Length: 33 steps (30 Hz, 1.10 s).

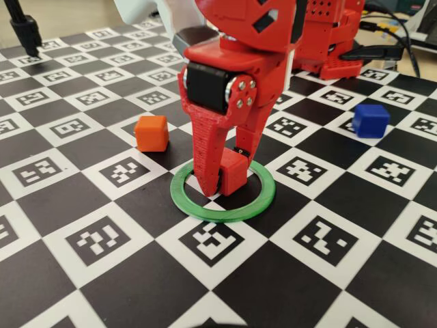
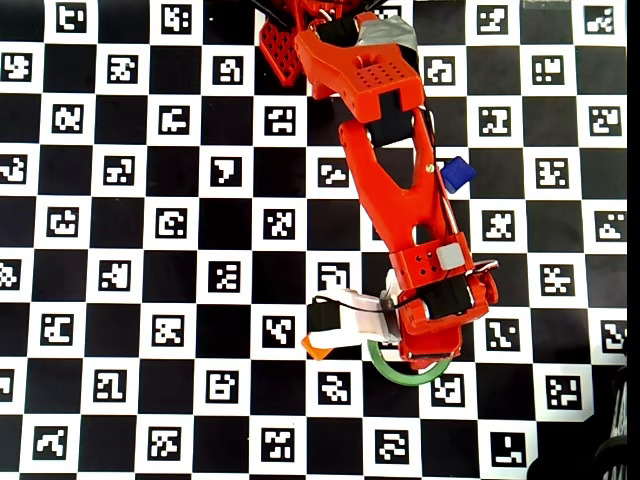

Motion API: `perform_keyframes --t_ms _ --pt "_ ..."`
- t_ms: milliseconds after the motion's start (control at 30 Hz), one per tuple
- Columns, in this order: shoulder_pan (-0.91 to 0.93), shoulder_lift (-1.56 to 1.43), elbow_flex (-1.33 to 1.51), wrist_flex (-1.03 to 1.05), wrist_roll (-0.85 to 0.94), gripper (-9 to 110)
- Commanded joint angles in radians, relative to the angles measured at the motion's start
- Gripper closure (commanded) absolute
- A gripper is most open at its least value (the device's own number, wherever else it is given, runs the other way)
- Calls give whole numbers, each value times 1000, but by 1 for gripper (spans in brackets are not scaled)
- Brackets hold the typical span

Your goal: Grab the red cube then put it in the green circle then put the blue cube on top and finally the orange cube on top

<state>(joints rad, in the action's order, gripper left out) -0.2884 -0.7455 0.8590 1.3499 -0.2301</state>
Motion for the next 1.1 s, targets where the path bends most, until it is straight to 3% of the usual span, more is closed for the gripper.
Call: perform_keyframes --t_ms 0,167,400,800,1067 --pt "-15 -28 -51 8 0 95" --pt "-15 -28 -51 5 3 91" --pt "-14 -38 -37 -5 -3 66" --pt "-5 -101 23 -31 -26 52" --pt "3 -189 54 -15 -23 52"
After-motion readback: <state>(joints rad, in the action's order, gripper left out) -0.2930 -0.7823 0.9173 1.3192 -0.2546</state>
